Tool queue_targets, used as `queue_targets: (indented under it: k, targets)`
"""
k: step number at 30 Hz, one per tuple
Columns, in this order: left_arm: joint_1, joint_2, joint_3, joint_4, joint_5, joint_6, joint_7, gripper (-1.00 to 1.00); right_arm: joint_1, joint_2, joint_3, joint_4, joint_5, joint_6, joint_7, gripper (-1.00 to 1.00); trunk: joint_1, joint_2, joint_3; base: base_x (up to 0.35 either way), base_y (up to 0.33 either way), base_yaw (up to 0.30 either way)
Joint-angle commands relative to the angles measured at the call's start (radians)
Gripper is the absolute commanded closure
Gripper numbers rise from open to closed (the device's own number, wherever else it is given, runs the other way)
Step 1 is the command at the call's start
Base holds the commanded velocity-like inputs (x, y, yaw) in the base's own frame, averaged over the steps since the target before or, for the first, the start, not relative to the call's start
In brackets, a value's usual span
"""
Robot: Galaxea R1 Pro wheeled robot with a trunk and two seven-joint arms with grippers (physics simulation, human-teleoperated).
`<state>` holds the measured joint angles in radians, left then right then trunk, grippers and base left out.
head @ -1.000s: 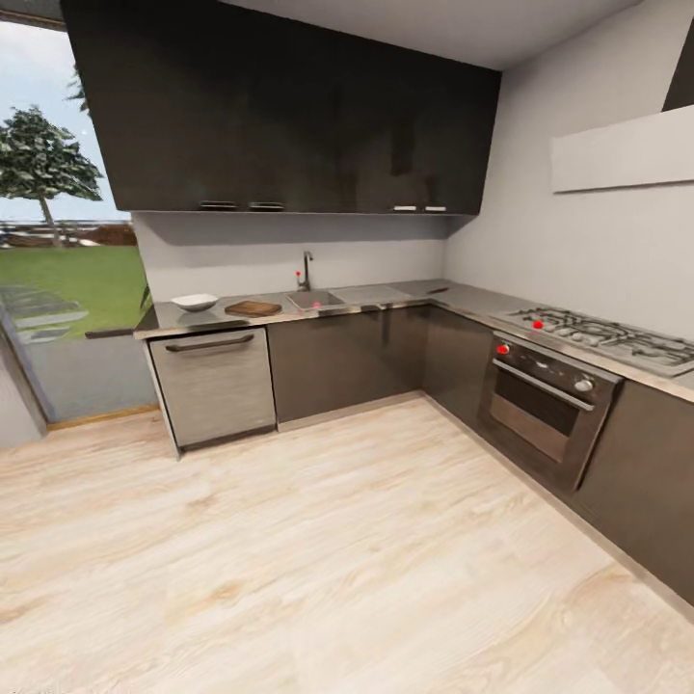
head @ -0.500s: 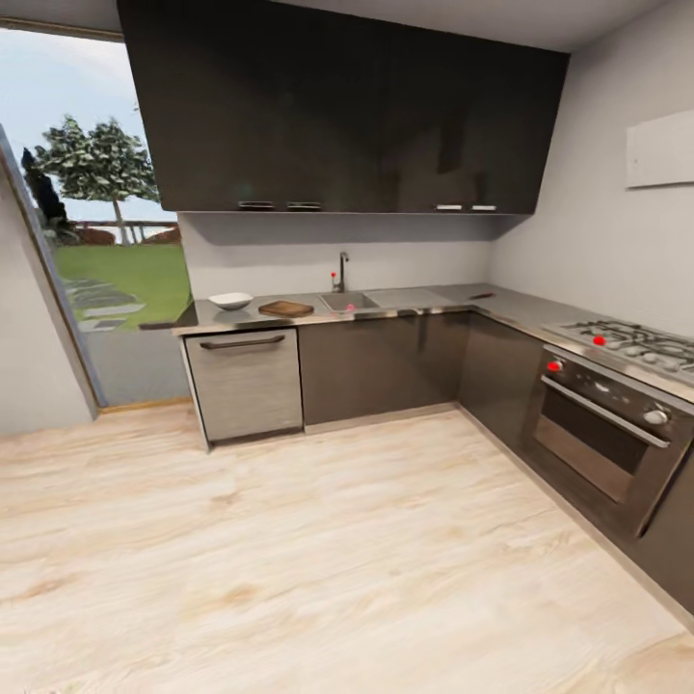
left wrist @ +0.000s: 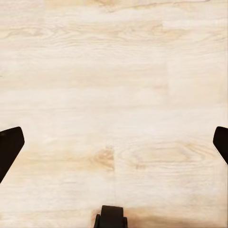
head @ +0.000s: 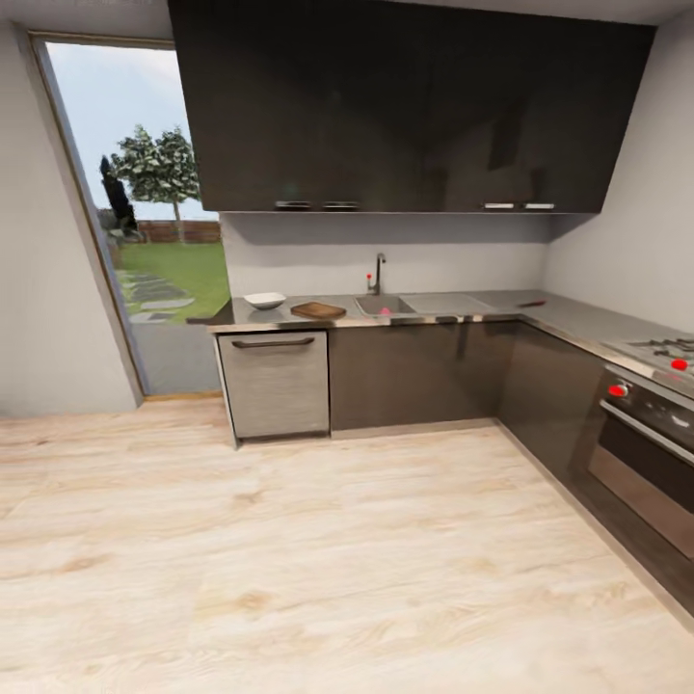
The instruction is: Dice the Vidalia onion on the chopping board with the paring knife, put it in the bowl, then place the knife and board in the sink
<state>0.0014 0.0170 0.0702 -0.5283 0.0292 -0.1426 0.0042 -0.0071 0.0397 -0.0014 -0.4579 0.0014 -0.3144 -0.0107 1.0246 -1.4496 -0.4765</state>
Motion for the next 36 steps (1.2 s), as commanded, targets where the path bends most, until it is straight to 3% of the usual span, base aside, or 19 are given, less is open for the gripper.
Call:
queue_targets:
  k: [1, 21, 36]
  targets:
    - [0.000, 0.000, 0.000, -0.001, 0.003, -0.002, 0.000, -1.00, -0.001, 0.000, 0.000, 0.001, 0.000, -0.003, -0.001, -1.00, 0.000, 0.000, -0.001, 0.207, -0.189, 0.274]
    - [0.000, 0.000, 0.000, -0.001, 0.003, -0.002, 0.000, -1.00, -0.001, 0.000, 0.001, 0.001, 0.000, -0.004, 0.000, -1.00, 0.000, 0.000, -0.001, 0.206, -0.170, 0.114]
    - [0.000, 0.000, 0.000, -0.001, 0.003, -0.002, 0.000, -1.00, -0.001, 0.000, 0.001, 0.001, 0.000, -0.004, 0.000, -1.00, 0.000, 0.000, -0.001, 0.206, -0.025, 0.084]
